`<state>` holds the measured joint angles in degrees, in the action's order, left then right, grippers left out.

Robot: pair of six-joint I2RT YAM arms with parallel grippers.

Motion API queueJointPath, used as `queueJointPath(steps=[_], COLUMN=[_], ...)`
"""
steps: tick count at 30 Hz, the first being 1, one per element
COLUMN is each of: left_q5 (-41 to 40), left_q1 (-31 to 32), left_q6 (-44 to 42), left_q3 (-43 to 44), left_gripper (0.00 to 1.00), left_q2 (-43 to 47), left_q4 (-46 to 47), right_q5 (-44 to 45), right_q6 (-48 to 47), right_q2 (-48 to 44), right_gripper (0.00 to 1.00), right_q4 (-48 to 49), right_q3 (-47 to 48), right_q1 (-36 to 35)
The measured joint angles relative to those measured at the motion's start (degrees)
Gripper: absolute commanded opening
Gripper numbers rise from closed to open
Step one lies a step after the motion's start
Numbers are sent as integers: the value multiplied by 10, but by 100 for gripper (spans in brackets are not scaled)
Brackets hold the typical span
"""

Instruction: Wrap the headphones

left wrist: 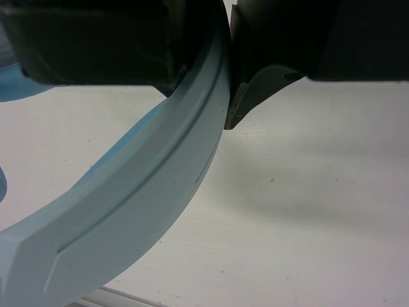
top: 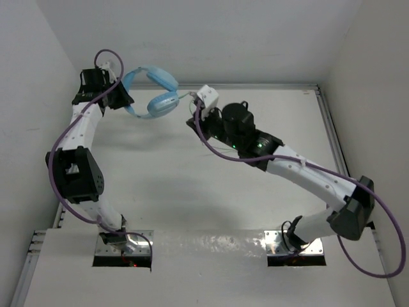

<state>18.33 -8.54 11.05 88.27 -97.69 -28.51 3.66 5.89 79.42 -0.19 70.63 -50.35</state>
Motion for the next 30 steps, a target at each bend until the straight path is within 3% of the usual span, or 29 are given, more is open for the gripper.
queueJointPath(steps=[4, 7, 12, 16, 19, 26, 30], left_q5=[4, 15, 63, 112, 144, 235, 263], left_q1=[7, 7, -7, -32, -56, -123, -137], left_q6=[0, -4, -18, -21, -4, 136, 191], left_q3=[5, 5, 14, 46, 59, 58, 57], left_gripper=[0, 0, 0, 0, 0, 0, 0], left_q2=[-38, -61, -64, -59, -41, 18, 28], left_q4=[4, -9, -33, -50, -41, 75, 117], right_q5=[-25, -1, 152, 233, 270, 190, 149], right_q6=[4, -12, -57, -30, -17, 21, 33], right_q2=[113, 123, 24, -80, -91, 105, 256], right_gripper=[0, 0, 0, 0, 0, 0, 0], right_q4=[-26, -37, -57, -61, -75, -85, -82], right_q3=[183, 215, 114, -14, -91, -152, -79], right_q1=[-10, -17, 10, 167, 215, 152, 57])
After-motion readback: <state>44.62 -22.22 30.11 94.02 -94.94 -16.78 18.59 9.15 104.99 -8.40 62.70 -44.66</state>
